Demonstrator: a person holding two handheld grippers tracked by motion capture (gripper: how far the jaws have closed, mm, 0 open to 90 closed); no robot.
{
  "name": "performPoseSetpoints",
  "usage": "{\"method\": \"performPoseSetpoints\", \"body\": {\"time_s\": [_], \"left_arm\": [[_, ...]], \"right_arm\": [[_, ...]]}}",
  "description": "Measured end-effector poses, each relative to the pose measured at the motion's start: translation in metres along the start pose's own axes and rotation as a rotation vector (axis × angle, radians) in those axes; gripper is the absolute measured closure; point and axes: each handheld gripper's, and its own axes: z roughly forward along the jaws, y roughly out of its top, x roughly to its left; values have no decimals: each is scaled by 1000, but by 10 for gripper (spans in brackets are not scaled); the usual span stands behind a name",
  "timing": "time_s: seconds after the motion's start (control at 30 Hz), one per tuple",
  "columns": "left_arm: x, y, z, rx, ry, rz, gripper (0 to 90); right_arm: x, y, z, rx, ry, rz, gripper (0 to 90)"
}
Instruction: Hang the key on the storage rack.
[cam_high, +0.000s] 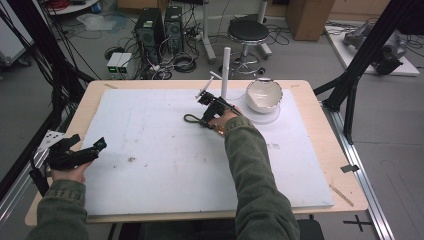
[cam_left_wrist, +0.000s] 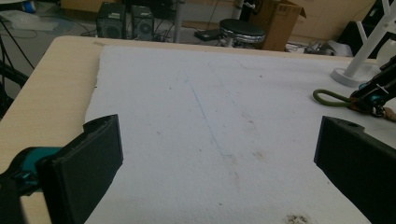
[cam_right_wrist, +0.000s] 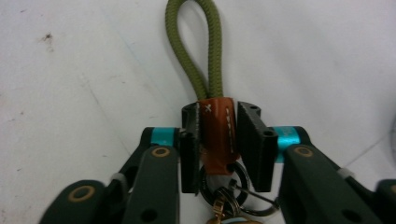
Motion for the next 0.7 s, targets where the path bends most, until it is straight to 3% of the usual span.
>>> {"method": "performPoseSetpoints", "body": {"time_s": [0.37,0.7], "left_arm": [[0,0,0,1,-1,-1,17],[0,0,0,-3,-1,-3,17]], "right_arm": [[2,-3,-6,8,-10,29,771],[5,-11,-34,-27,2,38,771]]}}
